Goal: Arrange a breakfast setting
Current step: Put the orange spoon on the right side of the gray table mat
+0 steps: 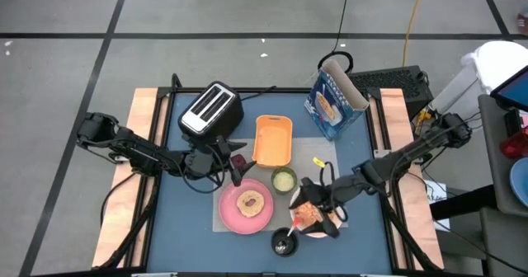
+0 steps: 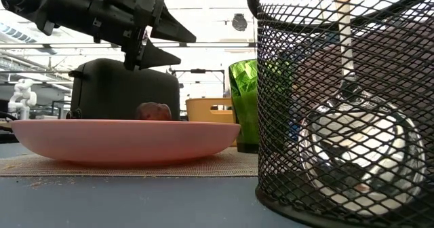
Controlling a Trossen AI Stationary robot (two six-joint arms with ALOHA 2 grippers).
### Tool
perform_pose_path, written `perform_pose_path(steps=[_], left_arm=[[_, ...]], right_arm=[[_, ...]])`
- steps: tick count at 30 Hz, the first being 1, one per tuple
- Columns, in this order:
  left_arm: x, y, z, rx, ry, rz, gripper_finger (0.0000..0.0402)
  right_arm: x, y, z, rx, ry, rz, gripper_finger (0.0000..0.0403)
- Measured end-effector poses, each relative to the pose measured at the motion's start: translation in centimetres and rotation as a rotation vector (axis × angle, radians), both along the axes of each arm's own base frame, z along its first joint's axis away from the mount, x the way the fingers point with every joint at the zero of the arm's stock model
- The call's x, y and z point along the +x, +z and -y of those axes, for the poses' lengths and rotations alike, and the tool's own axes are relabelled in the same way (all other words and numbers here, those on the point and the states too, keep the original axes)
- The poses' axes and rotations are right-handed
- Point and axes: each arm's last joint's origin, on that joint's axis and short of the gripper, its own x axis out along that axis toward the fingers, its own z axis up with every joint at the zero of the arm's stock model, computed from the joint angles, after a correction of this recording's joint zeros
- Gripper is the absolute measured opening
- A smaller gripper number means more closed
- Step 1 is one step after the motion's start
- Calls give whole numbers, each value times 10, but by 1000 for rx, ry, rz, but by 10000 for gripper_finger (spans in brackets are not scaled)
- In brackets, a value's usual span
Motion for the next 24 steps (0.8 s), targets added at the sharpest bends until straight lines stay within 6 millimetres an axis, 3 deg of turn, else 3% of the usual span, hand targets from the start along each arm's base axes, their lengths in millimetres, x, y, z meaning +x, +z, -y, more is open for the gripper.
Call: perform_pose_path(steps=[15, 24], left_arm=[[0, 0, 0, 1, 0, -3, 388], [0, 0, 0, 2, 0, -5, 388]], right_arm=[[-11, -15, -4, 39, -155, -220, 380], [-3, -32, -9, 37, -174, -290, 380]])
